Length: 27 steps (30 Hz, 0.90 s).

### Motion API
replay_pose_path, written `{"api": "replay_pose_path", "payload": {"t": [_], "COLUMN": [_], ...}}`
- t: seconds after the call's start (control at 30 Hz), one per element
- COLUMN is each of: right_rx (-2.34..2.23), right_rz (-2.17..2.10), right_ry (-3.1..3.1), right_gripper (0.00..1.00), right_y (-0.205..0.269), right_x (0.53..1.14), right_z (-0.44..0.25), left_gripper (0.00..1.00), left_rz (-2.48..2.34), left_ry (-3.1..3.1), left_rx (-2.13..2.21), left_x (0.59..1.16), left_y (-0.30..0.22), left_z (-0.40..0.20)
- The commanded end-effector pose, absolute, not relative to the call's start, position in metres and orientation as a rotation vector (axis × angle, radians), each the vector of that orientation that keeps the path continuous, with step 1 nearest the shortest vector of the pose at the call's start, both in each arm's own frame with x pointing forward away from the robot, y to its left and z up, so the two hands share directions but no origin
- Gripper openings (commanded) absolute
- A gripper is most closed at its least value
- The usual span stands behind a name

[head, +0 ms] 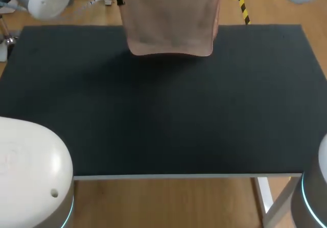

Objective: Fold the towel

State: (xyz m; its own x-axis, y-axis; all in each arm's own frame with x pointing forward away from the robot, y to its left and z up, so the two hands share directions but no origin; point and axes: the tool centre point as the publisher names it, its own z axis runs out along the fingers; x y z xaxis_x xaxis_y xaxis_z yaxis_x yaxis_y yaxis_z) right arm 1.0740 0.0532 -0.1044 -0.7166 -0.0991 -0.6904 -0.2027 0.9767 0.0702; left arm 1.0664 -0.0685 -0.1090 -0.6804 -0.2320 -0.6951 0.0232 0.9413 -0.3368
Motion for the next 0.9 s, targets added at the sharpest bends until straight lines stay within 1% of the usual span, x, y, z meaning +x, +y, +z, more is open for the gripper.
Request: {"api": "replay_pose_path", "payload": {"t": [0.03, 0.3, 0.47, 0.67, 0.9], "right_rx": [-0.23, -0.277, -0.301, -0.249, -0.102], "right_rz": [0.214, 0.275, 0.295, 0.223, 0.137], "right_ry": [2.398, 2.433, 2.454, 2.522, 2.623], "right_gripper": [0.0, 0.0, 0.0, 0.0, 0.0], "right_y": [0.047, 0.056, 0.061, 0.061, 0.058], "right_x": [1.039, 0.996, 0.982, 0.987, 1.006], "right_z": [-0.108, -0.107, -0.113, -0.154, -0.231], "left_gripper": [0.0, 0.0, 0.0, 0.0, 0.0], "left_rz": [-0.421, -0.433, -0.444, -0.446, -0.387], "left_ry": [2.292, 2.306, 2.353, 2.464, 2.626], "left_rx": [-0.17, -0.231, -0.253, -0.311, -0.429], "left_x": [1.021, 0.962, 0.941, 0.946, 0.974], "left_y": [-0.056, -0.052, -0.054, -0.058, -0.058], "left_z": [-0.104, -0.1, -0.113, -0.156, -0.224]}}
